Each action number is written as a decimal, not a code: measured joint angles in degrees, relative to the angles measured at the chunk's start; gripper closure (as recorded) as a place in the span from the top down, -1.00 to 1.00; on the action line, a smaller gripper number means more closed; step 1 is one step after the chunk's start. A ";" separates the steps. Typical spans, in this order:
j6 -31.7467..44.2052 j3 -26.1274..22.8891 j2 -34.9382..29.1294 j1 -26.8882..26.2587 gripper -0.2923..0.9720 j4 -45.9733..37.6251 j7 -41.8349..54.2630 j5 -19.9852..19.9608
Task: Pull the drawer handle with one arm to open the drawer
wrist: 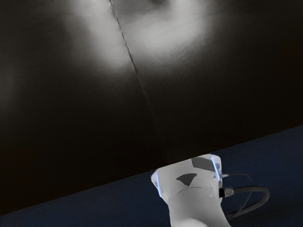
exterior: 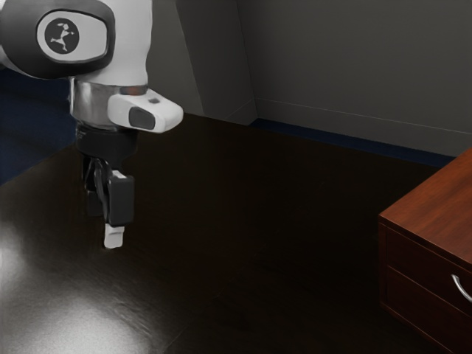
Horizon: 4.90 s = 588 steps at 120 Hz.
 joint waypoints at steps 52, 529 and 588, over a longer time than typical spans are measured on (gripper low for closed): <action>18.35 -2.88 -1.62 -4.17 0.54 -0.29 15.41 -3.72; 83.32 -22.12 -15.71 -20.22 -0.53 -45.71 36.76 0.44; 82.89 -21.93 -18.38 -21.91 -0.49 -46.46 35.92 -1.26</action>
